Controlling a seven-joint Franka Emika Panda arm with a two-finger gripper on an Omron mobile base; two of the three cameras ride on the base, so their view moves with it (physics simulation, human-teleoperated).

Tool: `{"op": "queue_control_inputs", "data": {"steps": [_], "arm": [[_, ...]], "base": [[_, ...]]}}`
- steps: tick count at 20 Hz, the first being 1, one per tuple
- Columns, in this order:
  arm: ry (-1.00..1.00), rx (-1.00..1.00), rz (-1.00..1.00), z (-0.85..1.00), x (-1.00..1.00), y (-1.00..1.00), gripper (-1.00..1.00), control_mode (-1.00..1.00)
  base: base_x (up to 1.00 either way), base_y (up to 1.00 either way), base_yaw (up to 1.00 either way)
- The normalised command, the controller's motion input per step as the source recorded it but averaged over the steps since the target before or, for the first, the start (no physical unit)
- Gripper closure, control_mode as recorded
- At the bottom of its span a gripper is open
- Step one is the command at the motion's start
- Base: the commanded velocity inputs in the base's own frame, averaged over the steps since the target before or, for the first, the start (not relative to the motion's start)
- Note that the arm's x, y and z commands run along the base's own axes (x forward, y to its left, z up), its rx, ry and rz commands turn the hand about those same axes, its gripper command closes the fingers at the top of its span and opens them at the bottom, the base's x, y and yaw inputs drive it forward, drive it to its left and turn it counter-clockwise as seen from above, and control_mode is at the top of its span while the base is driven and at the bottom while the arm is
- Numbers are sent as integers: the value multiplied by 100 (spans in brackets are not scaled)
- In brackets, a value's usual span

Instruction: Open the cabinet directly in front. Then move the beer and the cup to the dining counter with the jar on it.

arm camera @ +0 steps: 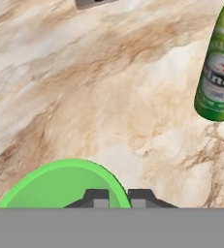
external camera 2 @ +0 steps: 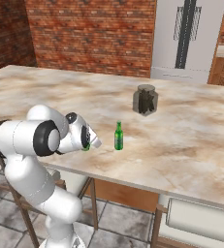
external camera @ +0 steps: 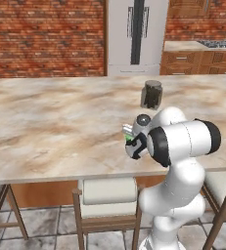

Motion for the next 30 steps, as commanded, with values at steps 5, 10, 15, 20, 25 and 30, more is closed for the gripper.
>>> {"op": "queue_control_inputs", "data": {"steps": [5,10,15,20,25,30], "arm": [[0,0,-1,12,0,0,-100,-100],[3,0,-3,62,1,0,-100,-100],[12,0,-5,82,5,1,-100,-100],[1,1,0,94,-47,-4,-100,-100],[-20,4,9,21,-100,-32,-100,-100],[-31,0,0,-4,-100,-28,-100,-100]], "base": [[0,0,0],[0,0,0],[0,0,0],[0,0,0],[0,0,0],[0,0,0]]}}
